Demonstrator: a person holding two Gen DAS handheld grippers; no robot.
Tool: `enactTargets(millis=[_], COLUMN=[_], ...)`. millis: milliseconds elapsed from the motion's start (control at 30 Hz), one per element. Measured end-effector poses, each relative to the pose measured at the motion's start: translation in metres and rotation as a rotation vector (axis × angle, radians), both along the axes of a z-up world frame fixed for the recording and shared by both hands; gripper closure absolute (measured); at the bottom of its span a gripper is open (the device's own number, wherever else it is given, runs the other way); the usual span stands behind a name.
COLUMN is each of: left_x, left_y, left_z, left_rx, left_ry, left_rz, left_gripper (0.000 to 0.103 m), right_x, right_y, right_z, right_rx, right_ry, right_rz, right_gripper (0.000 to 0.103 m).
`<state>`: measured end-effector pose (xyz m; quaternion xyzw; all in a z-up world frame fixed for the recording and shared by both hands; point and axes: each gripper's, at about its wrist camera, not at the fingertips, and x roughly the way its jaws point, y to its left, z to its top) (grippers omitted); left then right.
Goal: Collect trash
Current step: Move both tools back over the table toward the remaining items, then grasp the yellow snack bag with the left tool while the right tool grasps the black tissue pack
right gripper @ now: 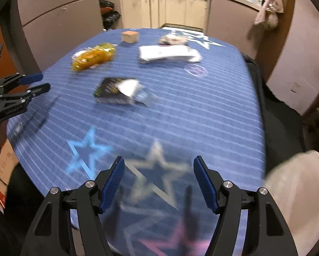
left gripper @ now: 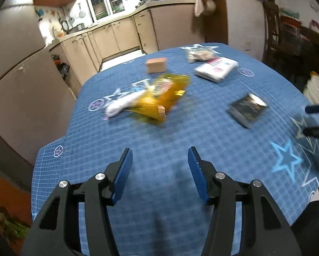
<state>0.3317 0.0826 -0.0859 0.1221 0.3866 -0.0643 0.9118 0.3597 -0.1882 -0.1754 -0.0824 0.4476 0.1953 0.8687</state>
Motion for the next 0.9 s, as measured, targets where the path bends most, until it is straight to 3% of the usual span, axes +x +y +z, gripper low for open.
enactTargets(millis=[133, 333, 467, 600, 733, 900], left_x=[0.023, 0.062, 0.074, 0.103, 0.118, 0.127], left_y=[0.022, 0.042, 0.018, 0.000, -0.011, -0.027], left_z=[0.004, 0.001, -0.008, -0.025, -0.026, -0.026], left_rx=[-0.079, -0.196, -0.166, -0.080, -0.054, -0.018], left_ry=[0.010, 0.051, 0.071, 0.097, 0.090, 0.085], left_rz=[-0.106, -0.189, -0.295, -0.269, -0.281, -0.298], left_gripper=[0.041, 0.040, 0.040, 0.040, 0.040, 0.040], right_x=[0.022, 0.051, 0.064, 0.072, 0.076, 0.078], right_y=[0.029, 0.060, 0.068, 0.076, 0.082, 0.081], right_z=[-0.002, -0.010, -0.014, -0.015, -0.016, -0.014], right_rx=[0.061, 0.043, 0.052, 0.054, 0.031, 0.038], right_ry=[-0.002, -0.009, -0.013, -0.044, -0.066, -0.075], right_rz=[-0.028, -0.034, -0.050, -0.041, -0.024, -0.009], right_gripper=[0.014, 0.014, 0.014, 0.014, 0.014, 0.026])
